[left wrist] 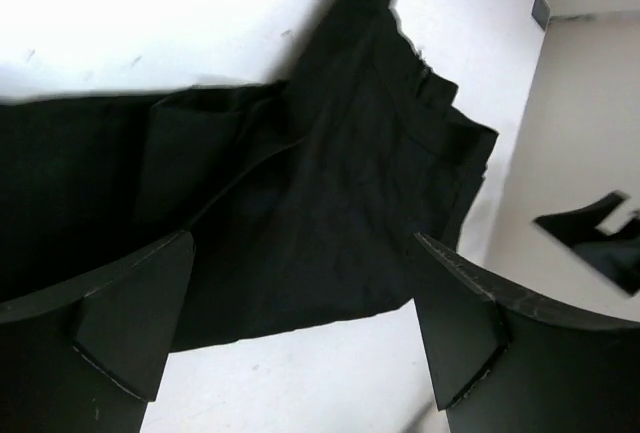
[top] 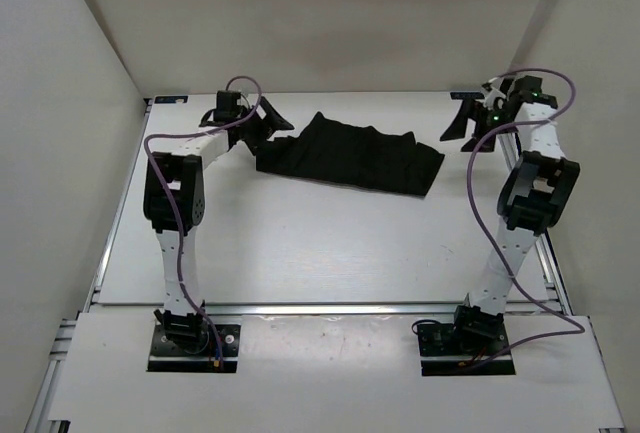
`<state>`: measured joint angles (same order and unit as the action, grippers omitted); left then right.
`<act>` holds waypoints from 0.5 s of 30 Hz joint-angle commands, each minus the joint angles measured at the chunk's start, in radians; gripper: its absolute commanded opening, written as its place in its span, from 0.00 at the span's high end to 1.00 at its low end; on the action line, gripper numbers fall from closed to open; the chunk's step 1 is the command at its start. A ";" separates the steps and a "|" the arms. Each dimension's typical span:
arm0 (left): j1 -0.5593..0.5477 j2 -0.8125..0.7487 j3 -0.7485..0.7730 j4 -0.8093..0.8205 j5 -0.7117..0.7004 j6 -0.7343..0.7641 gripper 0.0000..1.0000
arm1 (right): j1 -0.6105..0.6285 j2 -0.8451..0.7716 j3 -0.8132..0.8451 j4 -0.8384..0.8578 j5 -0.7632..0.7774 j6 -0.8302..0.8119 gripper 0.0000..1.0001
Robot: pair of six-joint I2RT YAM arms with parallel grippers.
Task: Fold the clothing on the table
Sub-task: Fold the skirt
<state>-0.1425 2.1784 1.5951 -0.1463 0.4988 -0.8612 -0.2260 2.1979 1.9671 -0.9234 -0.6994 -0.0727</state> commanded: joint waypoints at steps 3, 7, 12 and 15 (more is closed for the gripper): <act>-0.091 -0.086 0.301 -0.173 -0.063 0.370 0.01 | -0.036 -0.052 0.078 0.034 0.034 -0.128 0.01; -0.115 0.148 0.705 -0.373 -0.086 0.436 0.02 | 0.007 -0.020 0.085 0.034 -0.023 -0.162 0.12; -0.135 0.374 1.053 -0.559 -0.107 0.514 0.01 | 0.019 0.012 0.021 0.135 -0.123 -0.070 0.20; -0.155 0.319 0.885 -0.456 -0.161 0.597 0.01 | 0.057 0.063 0.073 0.117 -0.071 -0.113 0.14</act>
<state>-0.2939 2.4809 2.5881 -0.5240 0.4061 -0.3813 -0.1898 2.2208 2.0003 -0.8314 -0.7639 -0.1642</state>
